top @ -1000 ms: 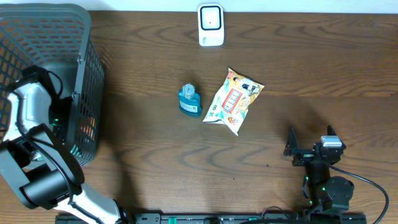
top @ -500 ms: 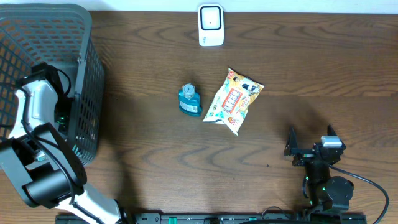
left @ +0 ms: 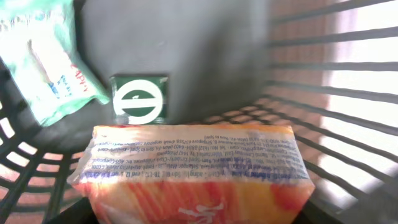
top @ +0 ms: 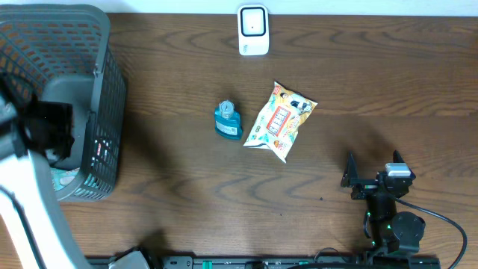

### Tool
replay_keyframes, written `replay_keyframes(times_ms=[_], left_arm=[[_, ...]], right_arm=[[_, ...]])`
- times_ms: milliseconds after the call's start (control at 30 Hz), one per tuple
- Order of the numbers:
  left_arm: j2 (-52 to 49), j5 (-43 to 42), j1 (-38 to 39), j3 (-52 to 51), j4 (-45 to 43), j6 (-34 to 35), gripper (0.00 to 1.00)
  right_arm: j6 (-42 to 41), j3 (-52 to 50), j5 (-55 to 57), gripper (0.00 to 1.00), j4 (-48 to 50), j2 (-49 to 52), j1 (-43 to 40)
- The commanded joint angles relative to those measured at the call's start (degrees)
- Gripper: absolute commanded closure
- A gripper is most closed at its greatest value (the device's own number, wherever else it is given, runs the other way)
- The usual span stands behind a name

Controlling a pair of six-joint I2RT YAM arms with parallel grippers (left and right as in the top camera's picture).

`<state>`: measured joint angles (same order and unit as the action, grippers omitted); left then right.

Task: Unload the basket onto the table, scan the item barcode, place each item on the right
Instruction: 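Reach the left gripper into the basket and grasp the small orange box, then carry the orange box out and place it on the table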

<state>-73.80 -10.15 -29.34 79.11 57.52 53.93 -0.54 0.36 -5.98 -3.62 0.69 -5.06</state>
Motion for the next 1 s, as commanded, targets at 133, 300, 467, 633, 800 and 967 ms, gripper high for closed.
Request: replay_keyframes(times_ms=[133, 300, 467, 633, 800, 967], left_arm=[[19.7, 0.2, 10.0, 1.1, -2.6, -1.0, 0.42], [22.1, 0.3, 27.6, -0.8, -1.4, -3.5, 0.42], [17.4, 0.7, 44.8, -6.0, -1.5, -6.1, 0.42], [8.2, 4.9, 57.2, -8.6, -1.5, -7.4, 0.42], [-3.7, 5.7, 66.4, -8.6, -2.1, -10.7, 0.43], [-15.1, 9.9, 73.3, -8.6, -3.8, -10.9, 0.43]], right_arm=[[0.8, 0.0, 0.0, 0.01, -0.2, -0.3, 0.2], [0.8, 0.0, 0.0, 0.01, -0.2, -0.3, 0.2], [0.8, 0.0, 0.0, 0.01, -0.2, -0.3, 0.2], [0.8, 0.0, 0.0, 0.01, -0.2, -0.3, 0.2], [0.8, 0.0, 0.0, 0.01, -0.2, -0.3, 0.2], [0.8, 0.0, 0.0, 0.01, -0.2, -0.3, 0.2]])
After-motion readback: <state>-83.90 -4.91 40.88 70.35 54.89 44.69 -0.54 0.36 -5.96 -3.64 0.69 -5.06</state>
